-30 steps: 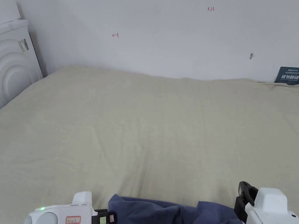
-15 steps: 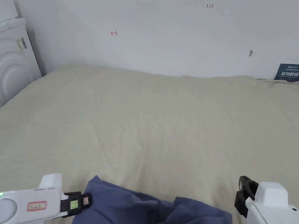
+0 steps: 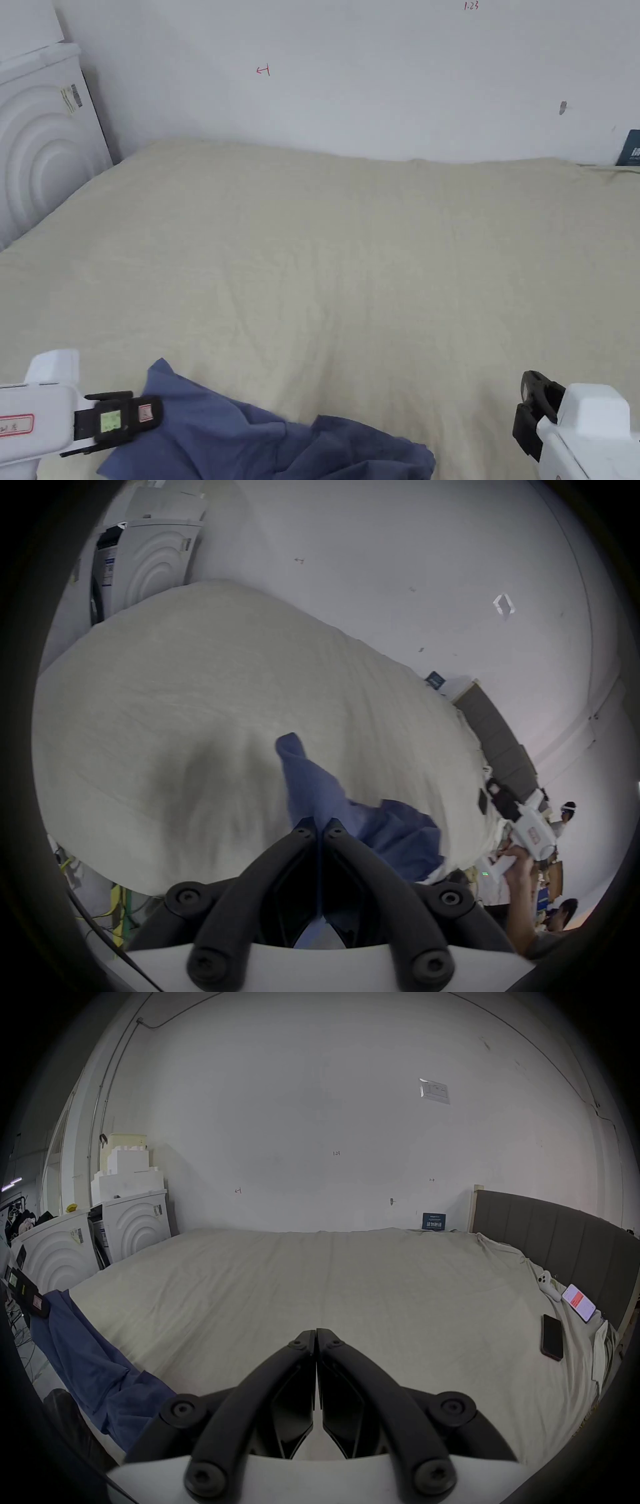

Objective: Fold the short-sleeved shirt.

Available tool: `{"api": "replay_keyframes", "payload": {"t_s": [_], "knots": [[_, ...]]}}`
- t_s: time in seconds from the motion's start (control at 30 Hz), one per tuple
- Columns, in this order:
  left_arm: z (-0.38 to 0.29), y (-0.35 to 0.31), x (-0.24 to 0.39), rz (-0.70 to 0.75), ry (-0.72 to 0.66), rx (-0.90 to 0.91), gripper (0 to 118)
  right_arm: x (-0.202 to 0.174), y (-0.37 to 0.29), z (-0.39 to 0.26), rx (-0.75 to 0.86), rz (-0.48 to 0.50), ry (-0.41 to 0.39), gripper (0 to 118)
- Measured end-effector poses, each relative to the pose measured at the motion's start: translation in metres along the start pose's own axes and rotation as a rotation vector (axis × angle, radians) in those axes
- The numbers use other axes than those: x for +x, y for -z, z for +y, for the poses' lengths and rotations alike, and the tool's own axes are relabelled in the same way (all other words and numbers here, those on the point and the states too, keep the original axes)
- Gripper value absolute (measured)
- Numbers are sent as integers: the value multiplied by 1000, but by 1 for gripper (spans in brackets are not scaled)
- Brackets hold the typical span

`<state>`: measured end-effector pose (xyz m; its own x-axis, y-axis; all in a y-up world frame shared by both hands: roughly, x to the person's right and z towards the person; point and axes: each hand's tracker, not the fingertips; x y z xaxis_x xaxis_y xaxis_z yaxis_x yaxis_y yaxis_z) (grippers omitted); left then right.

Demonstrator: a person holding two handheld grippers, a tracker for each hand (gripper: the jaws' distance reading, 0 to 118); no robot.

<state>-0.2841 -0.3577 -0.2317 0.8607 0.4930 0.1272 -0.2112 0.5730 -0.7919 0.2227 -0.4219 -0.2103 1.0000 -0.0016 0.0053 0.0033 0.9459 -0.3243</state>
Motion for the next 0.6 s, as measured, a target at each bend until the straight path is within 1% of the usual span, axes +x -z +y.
{"api": "replay_keyframes", "payload": {"t_s": [0.1,0.27,0.4,0.47,0.6], "knots": [[-3,7,27,-65,17,-15,0,-2,0,-1,-2,4,-6,1],[-9,32,70,-131,82,-54,0,1,-3,-2,-3,-2,-8,1],[-18,63,105,-176,106,-102,0,8,-7,-2,-2,-18,-4,1],[-27,83,122,-201,152,-137,0,11,-9,-3,-2,-29,-1,1],[-48,128,152,-211,195,-208,0,16,-13,-5,-4,-44,3,1]]}}
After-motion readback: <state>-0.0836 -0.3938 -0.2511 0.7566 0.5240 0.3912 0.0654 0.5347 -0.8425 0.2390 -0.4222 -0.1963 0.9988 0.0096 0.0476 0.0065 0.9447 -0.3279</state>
